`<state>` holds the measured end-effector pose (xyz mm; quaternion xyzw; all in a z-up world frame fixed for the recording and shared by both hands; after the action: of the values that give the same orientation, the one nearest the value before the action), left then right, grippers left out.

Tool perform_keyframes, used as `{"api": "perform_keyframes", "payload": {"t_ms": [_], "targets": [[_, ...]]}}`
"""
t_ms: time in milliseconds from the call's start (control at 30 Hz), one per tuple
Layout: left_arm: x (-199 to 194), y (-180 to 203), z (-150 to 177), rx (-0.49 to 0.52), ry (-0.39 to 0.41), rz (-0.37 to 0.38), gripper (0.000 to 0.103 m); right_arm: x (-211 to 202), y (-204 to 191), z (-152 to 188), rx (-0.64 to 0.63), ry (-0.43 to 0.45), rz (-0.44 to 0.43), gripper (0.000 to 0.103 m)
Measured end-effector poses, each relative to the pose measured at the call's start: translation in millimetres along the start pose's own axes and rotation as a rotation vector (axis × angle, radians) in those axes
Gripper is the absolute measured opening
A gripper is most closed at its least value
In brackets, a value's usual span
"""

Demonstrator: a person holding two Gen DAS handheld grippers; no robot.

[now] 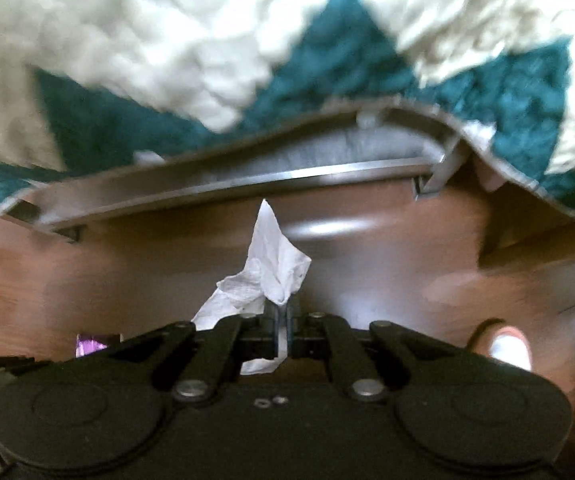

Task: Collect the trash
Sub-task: 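Carry the cookie wrapper in left while right carries the tissue to the teal bin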

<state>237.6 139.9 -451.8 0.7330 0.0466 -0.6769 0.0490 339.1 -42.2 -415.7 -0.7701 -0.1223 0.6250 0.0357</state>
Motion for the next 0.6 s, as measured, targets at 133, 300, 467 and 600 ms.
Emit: {"api": "perform_keyframes", "payload": {"t_ms": [133, 300, 467, 600], "targets": [[-61.3, 5.6, -8.7, -0.005, 0.085, -0.010, 0.021, -61.1, -10.2, 0.3, -0.045, 0.068, -0.030, 0.004], [-135.0, 15.5, -6.4, -0.009, 0.209, -0.016, 0.021, -137.4, -16.5, 8.3, -0.099, 0.159, -0.071, 0.004], [-209.3, 23.6, -6.1, -0.013, 0.350, -0.001, 0.021, -228.9, -19.9, 17.5, -0.153, 0.264, -0.121, 0.004], [-264.4, 38.3, -5.5, 0.012, 0.462, 0.013, 0.021, -290.0, -13.7, 28.4, -0.208, 0.351, -0.143, 0.004]]}}
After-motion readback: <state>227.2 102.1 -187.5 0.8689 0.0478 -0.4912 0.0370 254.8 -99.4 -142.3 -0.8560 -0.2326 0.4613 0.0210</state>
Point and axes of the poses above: each gripper's, at about its wrist camera, not at the fingertips, and x roughly the way its jaws point, y to its right, z to its underside, the point moved 5 cm from there along x, roughly the way its jaws point, and after that the axes turned 12 degrees about x, right-handed, at the moved point
